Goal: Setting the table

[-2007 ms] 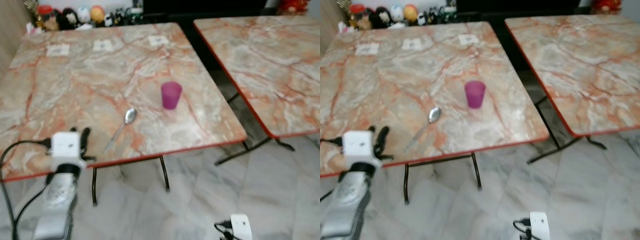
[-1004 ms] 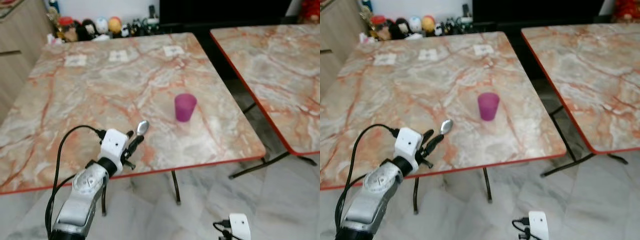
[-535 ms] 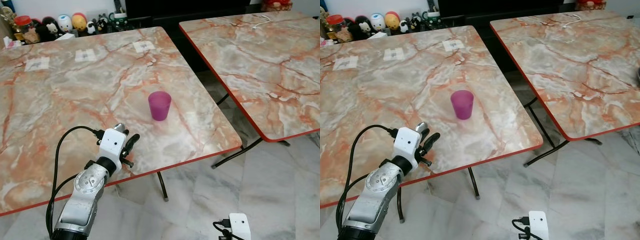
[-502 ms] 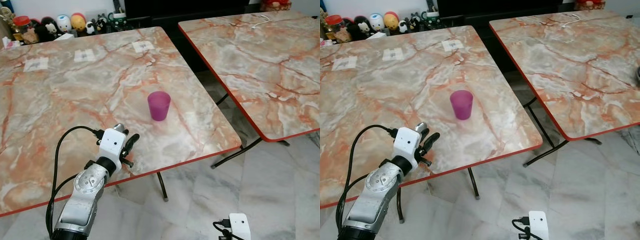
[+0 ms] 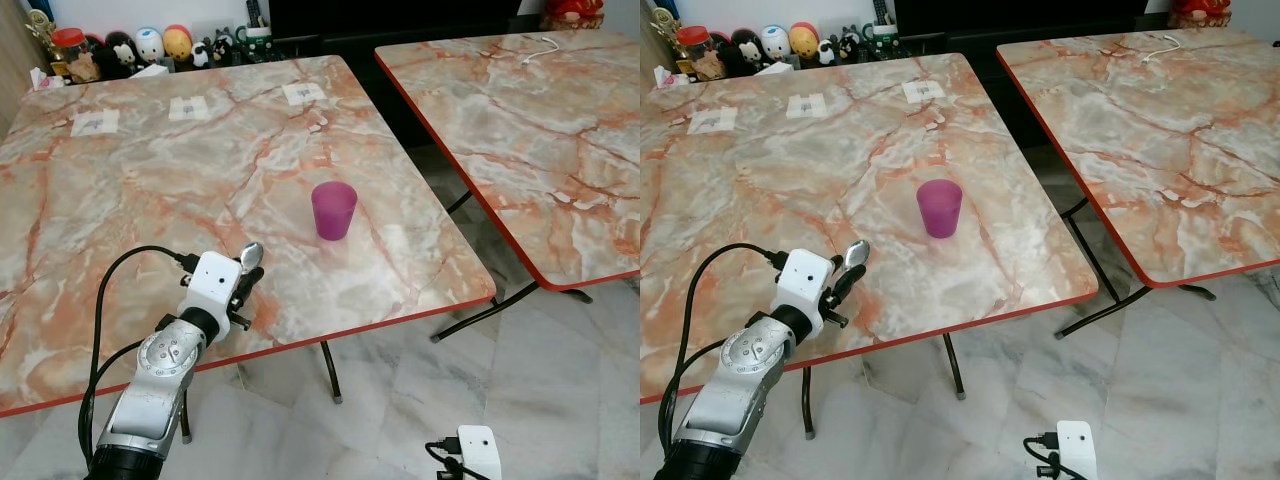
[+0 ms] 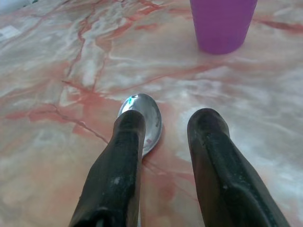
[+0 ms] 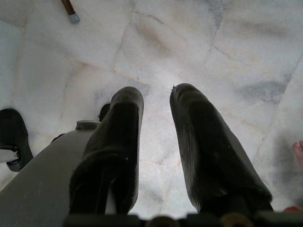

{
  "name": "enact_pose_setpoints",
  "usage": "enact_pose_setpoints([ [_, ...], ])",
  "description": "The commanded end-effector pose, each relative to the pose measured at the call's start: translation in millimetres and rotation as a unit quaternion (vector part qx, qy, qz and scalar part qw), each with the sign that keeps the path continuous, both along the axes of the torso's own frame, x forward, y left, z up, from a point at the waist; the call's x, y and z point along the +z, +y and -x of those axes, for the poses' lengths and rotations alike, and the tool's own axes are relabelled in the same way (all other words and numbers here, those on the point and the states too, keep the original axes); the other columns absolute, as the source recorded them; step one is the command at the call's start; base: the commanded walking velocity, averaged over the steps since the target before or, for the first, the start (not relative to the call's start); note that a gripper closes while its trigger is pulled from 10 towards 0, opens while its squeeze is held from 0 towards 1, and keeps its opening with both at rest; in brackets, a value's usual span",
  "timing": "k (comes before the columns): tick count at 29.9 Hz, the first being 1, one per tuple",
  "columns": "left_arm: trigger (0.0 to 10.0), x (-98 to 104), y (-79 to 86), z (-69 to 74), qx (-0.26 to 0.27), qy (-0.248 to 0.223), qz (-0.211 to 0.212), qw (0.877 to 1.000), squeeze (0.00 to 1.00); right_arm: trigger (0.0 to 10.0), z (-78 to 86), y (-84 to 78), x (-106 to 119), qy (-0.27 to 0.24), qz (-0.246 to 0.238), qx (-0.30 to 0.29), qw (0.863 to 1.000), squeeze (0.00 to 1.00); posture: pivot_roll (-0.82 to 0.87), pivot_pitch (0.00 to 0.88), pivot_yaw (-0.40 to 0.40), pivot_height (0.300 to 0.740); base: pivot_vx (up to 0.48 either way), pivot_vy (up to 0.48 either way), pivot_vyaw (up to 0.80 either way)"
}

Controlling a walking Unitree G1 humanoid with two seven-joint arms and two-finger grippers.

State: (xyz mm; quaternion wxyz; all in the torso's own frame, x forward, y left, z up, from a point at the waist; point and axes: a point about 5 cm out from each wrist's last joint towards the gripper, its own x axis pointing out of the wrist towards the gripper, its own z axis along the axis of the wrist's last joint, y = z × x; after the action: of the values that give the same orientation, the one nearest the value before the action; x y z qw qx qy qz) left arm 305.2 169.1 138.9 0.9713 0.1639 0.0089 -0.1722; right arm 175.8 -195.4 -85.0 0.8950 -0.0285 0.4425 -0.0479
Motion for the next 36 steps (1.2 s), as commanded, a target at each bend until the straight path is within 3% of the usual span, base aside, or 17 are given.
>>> enact_pose_setpoints([
  [1, 10.0, -4.6, 2.1, -3.7, 0.0, 0.02, -0.021, 1.0, 1.0, 10.0, 7.0, -1.5, -3.0, 0.01, -0.001, -0.007, 1.0, 0.0, -0.02, 0.121, -0.006, 0.74, 0.0, 0.0, 0.0],
  [5, 10.0, -8.2, 7.5, -8.2, 0.02, 0.037, -0.033, 0.999, 1.0, 10.0, 7.5, -1.7, -3.2, 0.011, -0.001, -0.007, 1.0, 0.0, -0.02, 0.11, -0.003, 0.74, 0.0, 0.0, 0.0],
  [6, 10.0, -11.4, 8.3, -8.8, 0.017, 0.052, -0.04, 0.998, 0.0, 10.0, 7.5, -1.7, -3.2, 0.011, -0.001, -0.007, 1.0, 0.0, -0.02, 0.108, -0.003, 0.74, 0.0, 0.0, 0.0],
  [30, 10.0, -27.7, 10.2, -24.2, 0.018, 0.129, -0.041, 0.991, 0.0, 10.0, 9.7, -0.3, -4.3, 0.012, -0.002, -0.006, 1.0, 0.0, -0.03, 0.09, 0.005, 0.74, 0.0, 0.0, 0.0],
  [36, 10.0, -42.4, 5.6, -23.2, 0.008, 0.187, -0.043, 0.981, 0.0, 10.0, 9.4, 0.3, -4.2, 0.012, -0.002, -0.009, 1.0, 0.0, -0.03, 0.1, 0.004, 0.74, 0.0, 0.0, 0.0],
])
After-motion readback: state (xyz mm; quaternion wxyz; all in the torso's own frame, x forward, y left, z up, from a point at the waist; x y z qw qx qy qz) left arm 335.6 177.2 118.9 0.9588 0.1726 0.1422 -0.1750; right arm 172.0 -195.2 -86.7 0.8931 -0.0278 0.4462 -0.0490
